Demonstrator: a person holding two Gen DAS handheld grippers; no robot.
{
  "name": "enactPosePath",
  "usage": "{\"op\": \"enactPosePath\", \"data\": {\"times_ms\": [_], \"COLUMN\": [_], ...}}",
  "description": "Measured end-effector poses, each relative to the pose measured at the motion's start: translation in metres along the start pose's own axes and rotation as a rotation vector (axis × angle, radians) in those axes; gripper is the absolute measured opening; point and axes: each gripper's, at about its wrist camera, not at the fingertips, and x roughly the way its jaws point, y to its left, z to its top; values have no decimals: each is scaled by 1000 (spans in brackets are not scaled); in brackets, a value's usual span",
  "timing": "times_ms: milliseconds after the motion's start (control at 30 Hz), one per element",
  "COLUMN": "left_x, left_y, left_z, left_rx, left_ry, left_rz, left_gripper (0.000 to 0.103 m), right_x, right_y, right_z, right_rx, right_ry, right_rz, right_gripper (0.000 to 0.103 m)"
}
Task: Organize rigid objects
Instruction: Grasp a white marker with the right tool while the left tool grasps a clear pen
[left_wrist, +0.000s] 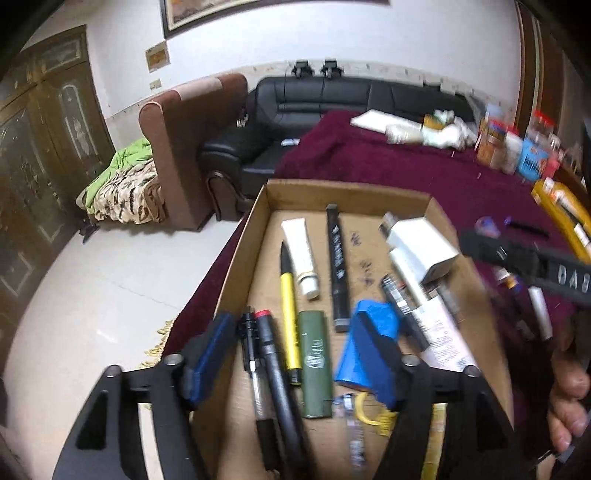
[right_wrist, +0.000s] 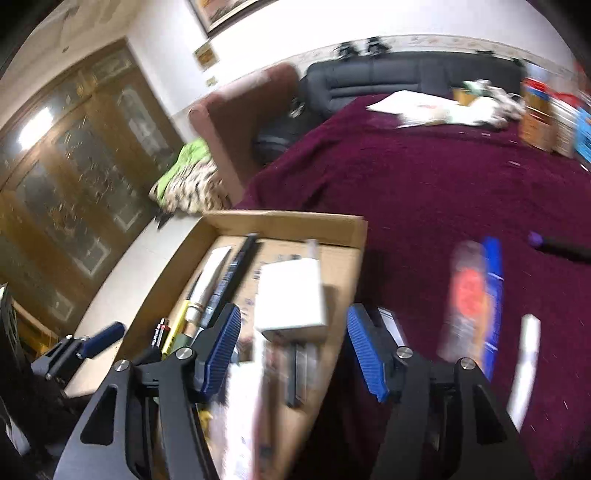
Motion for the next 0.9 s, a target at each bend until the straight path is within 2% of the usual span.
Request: {"op": "enactPosePath", "data": {"times_ms": [100,233,333,533,567,600,667,733,800,900], "left_x": [-17,-31,-38,-44,-44,-43,-41,-35,-26,-2], "left_y": [-12,-44,-66,-100,-103,-106,-114,-123,-132,-150], "left_z": [-3,-3,-6,-12,-13,-14,-15,-11,-6,8], "left_rx": [-15,33,68,124,129,133,134,132,129,88], "left_ry": [-25,-21,-13,38,47,56,87,121,160,249], "left_rz": [-91,-178,-212,-266,-271,-280,-303,-337,-362,-399], "left_gripper": [78,78,78,78,78,78,78,78,78,77], "right_x": [-30,-55,-61,-38,-29,-28,-25,-29,-40,-56], "right_y": [-47,-120,-146,-138,-131,-125,-114,-116,-123,-138], "right_z": [-17,-36,-42,-40,-41,-44,-48,-54,-61,-71], "right_rx": [110,253,288,199,164,123,69,72,109,158], "right_ry": [-40,-25,-7,43,66,52,66,68,69,52], "right_rz": [-81,-146,-143,-217,-261,-313,-405,-408,-375,-377], "right_gripper": [61,61,58,38,34,29,15,13,12,12]}}
